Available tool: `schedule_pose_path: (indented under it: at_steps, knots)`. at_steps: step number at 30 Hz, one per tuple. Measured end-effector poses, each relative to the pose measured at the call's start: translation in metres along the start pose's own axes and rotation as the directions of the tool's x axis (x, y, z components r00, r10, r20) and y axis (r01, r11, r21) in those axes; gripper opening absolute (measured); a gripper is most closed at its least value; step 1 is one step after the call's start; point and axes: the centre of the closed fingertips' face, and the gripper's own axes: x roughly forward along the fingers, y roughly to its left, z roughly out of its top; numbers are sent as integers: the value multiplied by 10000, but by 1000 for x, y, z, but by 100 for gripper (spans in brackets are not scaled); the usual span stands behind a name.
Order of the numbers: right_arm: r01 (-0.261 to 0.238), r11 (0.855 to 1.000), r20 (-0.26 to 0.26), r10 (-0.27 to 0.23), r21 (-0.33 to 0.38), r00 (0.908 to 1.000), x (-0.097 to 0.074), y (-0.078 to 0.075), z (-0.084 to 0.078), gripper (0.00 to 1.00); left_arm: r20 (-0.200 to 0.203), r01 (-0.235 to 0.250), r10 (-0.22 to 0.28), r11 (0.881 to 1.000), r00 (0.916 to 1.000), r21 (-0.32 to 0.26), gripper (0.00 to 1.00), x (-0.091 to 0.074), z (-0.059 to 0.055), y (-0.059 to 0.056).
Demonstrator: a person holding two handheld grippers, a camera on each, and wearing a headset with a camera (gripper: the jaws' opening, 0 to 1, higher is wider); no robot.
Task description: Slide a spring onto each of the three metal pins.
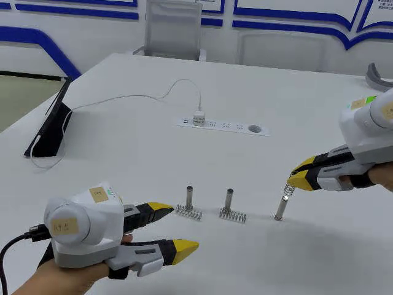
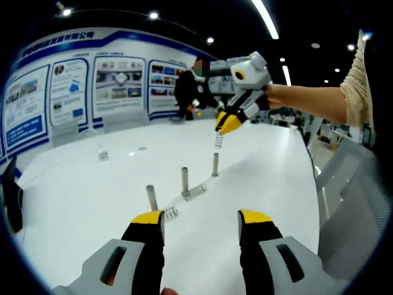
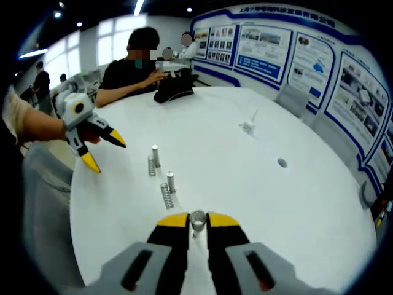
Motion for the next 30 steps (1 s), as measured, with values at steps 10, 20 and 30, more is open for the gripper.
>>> schedule_pose_path:
  at_steps: [10, 20, 30]
  knots:
    - [-58, 9996, -13, 58, 281, 10000, 7, -1, -7, 12, -68, -34, 33, 10000, 10000, -60, 48, 0, -3, 1]
    - [-113, 9991, -91, 117, 412, 9999, 12, -1, -12, 12, -60, -112, 111, 9999, 9999, -94, 48, -1, -2, 2]
    - [-132, 9980, -189, 144, 619, 9997, 22, 0, -22, 12, -85, -133, 132, 9999, 9999, -106, 48, -2, -2, 2]
